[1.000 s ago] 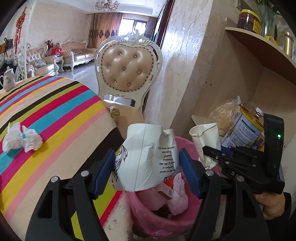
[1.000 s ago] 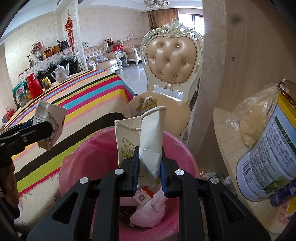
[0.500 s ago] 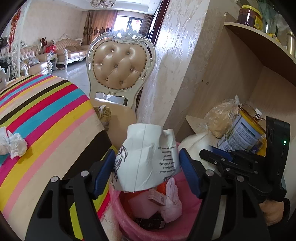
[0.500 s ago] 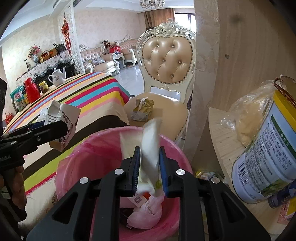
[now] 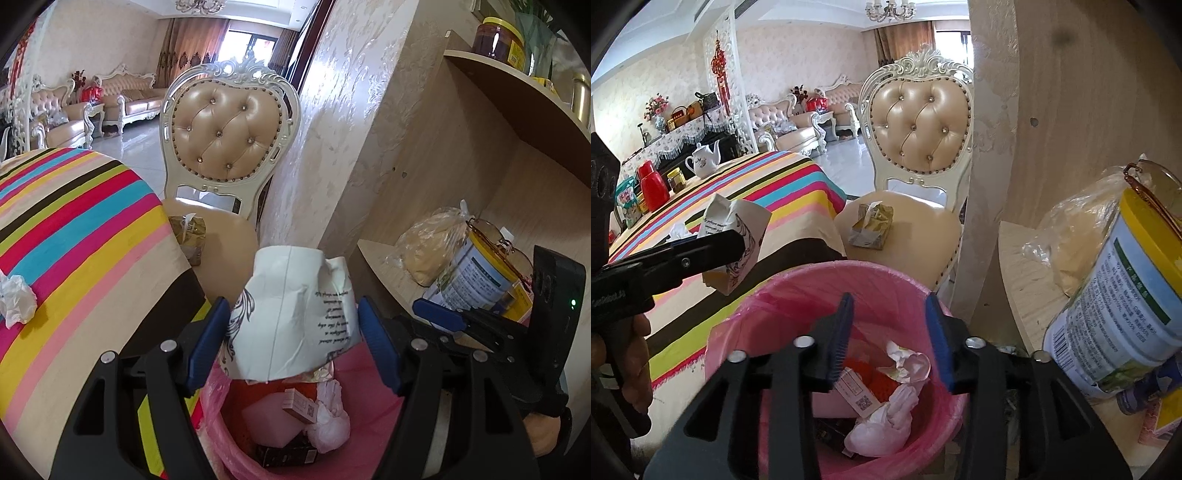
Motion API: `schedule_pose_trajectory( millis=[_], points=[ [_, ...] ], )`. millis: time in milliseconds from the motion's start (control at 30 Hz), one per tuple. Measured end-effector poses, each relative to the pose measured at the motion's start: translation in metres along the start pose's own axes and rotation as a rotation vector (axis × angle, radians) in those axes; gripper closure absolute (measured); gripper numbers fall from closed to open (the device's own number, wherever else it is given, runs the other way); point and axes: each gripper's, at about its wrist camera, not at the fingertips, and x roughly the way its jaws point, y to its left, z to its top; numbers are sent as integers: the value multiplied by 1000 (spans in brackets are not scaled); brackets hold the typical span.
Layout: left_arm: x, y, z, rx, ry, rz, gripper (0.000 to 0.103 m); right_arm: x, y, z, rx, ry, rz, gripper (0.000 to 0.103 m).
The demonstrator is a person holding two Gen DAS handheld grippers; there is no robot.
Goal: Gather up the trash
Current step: 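Open both grippers to drop the paper bags into the bin, then move both tools back over the striped tablecloth toward the white tissues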
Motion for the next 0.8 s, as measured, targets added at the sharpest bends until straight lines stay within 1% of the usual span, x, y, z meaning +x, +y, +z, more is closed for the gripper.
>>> schedule_pose_trajectory(
  millis=[100, 200, 400, 533, 800],
  points=[
    [2, 3, 2, -18, 6, -12, 33, -2, 1, -1, 1, -1, 1, 57],
    [1, 6, 2, -26, 2, -4, 29, -2, 1, -1, -1, 1, 1, 57],
    [-6, 12, -1, -34, 2, 11, 29, 1, 5, -1, -8, 6, 8, 56],
    [-11, 14, -4, -30, 5, 23, 29, 0, 8, -1, -13, 3, 10, 51],
    [-28, 17, -11, -21, -15, 54, 29, -2, 17, -3, -29, 4, 17, 51]
  ],
)
